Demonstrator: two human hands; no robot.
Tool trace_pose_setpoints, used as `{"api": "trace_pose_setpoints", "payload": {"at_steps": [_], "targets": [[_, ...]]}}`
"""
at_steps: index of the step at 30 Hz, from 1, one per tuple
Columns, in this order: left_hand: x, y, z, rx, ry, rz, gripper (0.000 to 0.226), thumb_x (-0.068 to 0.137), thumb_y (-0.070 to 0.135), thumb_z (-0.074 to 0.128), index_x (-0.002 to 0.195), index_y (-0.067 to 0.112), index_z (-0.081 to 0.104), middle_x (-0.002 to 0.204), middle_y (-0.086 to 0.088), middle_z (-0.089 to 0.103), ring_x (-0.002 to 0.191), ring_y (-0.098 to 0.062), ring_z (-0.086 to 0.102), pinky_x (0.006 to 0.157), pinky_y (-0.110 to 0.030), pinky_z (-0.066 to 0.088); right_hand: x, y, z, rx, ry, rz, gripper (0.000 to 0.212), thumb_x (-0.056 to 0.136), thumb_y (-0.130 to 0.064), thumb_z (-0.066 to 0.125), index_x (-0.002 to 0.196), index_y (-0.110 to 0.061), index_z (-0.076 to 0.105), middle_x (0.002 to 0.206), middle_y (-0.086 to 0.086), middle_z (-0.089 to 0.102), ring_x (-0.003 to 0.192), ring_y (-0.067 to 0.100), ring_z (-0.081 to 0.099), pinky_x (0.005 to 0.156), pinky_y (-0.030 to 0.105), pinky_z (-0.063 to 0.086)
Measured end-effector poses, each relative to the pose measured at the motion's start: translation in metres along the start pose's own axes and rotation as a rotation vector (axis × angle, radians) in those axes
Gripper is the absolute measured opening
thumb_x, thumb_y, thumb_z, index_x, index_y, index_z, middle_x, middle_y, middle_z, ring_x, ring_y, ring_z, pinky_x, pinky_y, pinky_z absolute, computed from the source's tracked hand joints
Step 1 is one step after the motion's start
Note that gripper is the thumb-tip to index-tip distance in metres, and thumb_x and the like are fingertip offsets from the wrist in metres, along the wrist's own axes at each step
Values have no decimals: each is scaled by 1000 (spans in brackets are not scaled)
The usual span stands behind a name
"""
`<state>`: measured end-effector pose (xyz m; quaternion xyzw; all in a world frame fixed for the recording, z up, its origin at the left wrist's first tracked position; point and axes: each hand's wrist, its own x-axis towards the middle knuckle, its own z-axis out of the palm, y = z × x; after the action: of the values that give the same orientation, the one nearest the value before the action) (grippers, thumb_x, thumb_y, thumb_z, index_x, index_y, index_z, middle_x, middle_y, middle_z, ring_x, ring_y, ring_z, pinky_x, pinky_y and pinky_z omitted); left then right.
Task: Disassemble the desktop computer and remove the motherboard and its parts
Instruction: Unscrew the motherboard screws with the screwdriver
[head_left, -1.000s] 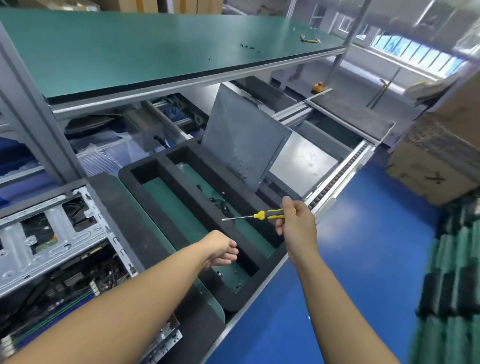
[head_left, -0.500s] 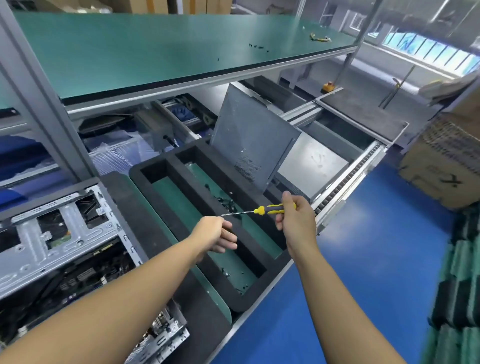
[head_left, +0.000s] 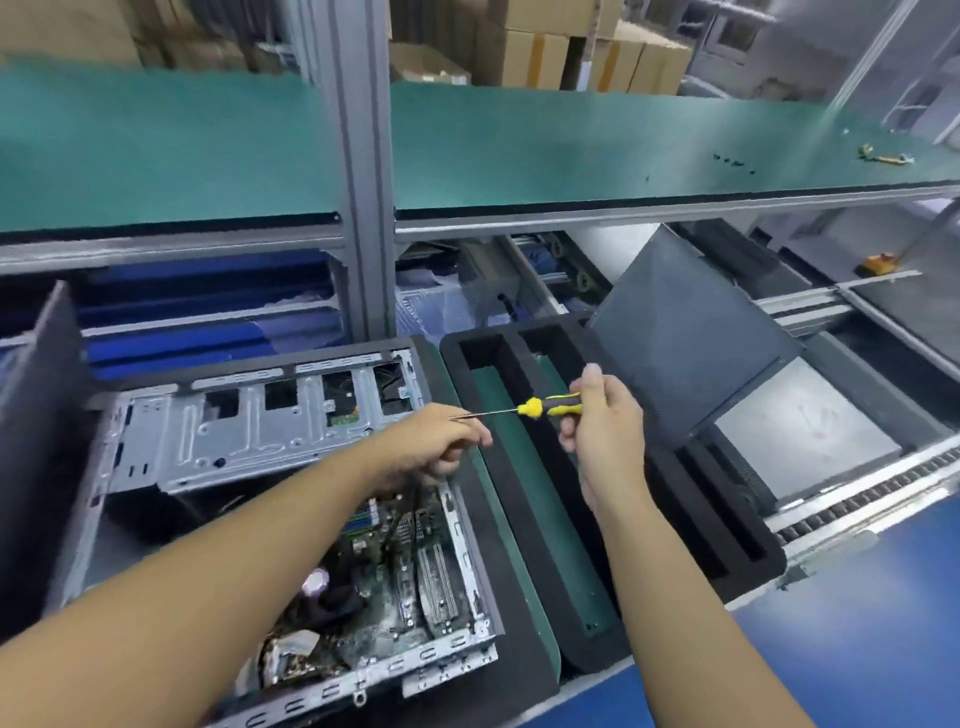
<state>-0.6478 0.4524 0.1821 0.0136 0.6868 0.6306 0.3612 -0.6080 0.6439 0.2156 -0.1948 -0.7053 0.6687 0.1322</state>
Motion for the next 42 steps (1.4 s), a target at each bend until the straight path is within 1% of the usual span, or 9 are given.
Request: {"api": "trace_pose_setpoints", "payload": {"at_steps": [5,8,13,17,25,31,35,38,42], "targets": [[-34,-24,-49,57,-70,-52,19,98,15,50,87,16,65,53,7,27,40,-9,19,38,-14,17,-9,-4,39,-4,-121,-2,37,101,-42,48,84,-10,54,62,3,46,50,13,42,41,25,33],[-48,-44,-67,147,-68,-24,22,98,12,44,89,10,64,54,4,39,44,-13,36,41,-21,28,-14,-4,55,-32,-169,-17,40,99,-44,50,90,-5,54,61,1,46,49,13,44,41,24,35],[-61,-76,-82,512,39,-12,34,90,1,42,79,18,70,73,1,70,68,-11,62,73,-31,47,-25,-2,73,-71,-231,-50,35,96,-46,56,88,-12,57,58,-5,47,50,13,45,45,28,37],[-64,-97,-85,753,180,5,29,90,16,49,81,38,66,91,17,70,85,-1,64,83,-28,51,-33,2,78,-143,-306,-70,32,94,-49,59,87,-17,60,59,0,53,49,13,46,47,28,39],[-52,-124,-70,1074,37,134,19,90,22,50,96,31,66,106,10,59,101,-12,57,93,-35,43,-49,5,85,-646,-794,-350,12,91,-41,64,85,-32,59,72,-3,60,56,9,48,56,22,43],[-47,-145,-63,1185,127,248,13,90,31,44,91,30,58,96,13,60,90,-12,56,72,-30,38,-56,10,81,-948,-1107,-357,13,89,-38,70,91,-30,60,74,-13,57,58,-9,54,56,20,44],[-45,-147,-62,1160,170,231,19,91,37,41,99,31,58,100,15,62,96,-14,59,79,-34,44,-57,13,85,-1000,-1165,-380,8,88,-34,70,91,-29,65,80,-17,59,70,-12,53,68,17,44],[-46,-148,-61,1181,201,251,18,87,34,43,95,28,58,96,13,64,94,-15,61,79,-33,47,-59,15,88,-1035,-1226,-366,8,89,-32,68,85,-33,61,77,-19,57,72,-8,53,66,11,41],[-50,-144,-60,1241,123,286,15,81,32,47,88,29,60,93,13,60,97,-13,53,83,-33,37,-68,20,89,-1165,-1238,-310,9,91,-36,62,88,-31,55,85,-7,61,76,14,58,72,34,52]]}}
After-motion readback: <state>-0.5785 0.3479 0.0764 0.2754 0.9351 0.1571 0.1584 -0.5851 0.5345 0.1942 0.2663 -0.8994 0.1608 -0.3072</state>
